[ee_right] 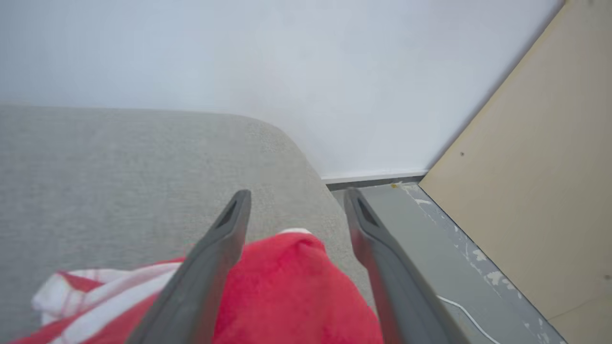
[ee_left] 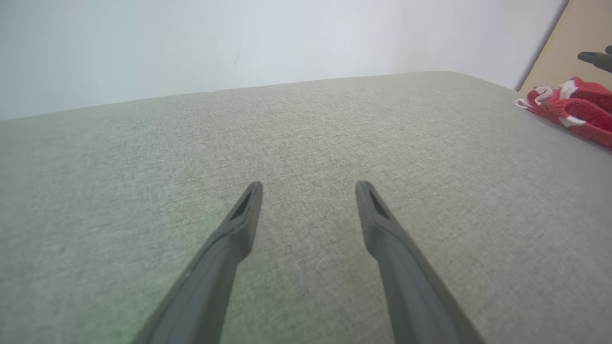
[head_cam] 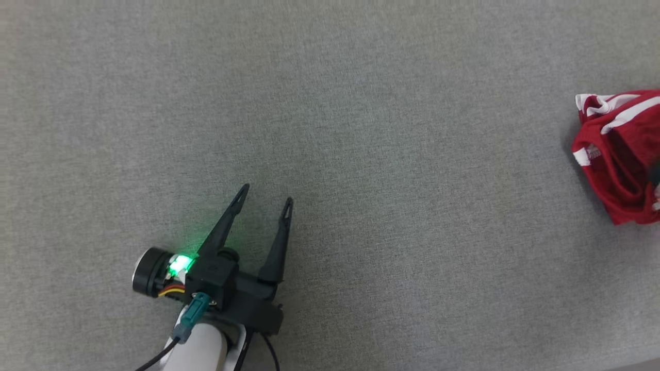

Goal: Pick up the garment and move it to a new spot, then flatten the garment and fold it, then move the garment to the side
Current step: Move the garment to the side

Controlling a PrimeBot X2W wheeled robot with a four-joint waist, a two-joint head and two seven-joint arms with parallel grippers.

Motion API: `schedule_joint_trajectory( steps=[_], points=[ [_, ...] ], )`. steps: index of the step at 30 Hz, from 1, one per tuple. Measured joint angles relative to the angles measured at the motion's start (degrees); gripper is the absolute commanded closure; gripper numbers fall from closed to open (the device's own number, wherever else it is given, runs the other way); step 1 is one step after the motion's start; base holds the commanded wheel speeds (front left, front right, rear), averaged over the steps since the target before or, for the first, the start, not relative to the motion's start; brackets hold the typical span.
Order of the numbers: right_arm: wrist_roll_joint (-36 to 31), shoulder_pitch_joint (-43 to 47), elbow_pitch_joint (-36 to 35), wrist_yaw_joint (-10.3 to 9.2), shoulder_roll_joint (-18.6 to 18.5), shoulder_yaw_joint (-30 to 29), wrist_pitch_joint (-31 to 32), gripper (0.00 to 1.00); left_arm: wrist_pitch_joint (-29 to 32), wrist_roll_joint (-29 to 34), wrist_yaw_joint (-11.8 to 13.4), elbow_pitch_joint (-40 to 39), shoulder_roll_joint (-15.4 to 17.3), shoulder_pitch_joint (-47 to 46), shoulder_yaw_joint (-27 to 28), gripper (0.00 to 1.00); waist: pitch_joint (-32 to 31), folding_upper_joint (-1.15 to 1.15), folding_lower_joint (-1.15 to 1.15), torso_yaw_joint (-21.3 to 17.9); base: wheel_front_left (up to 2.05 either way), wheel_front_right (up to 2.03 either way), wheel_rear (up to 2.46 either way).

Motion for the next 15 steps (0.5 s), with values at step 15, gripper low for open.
schedule_joint_trajectory(
  steps=[15],
  points=[
    [15.0,21.0,-25.6,0.0,15.5,19.0,0.0,0.0,0.1,-2.8,1.6,-0.2,-0.2,6.8,6.3,0.0,-10.4,0.0,-0.01,1.6,0.0,0.0,0.0]
  ],
)
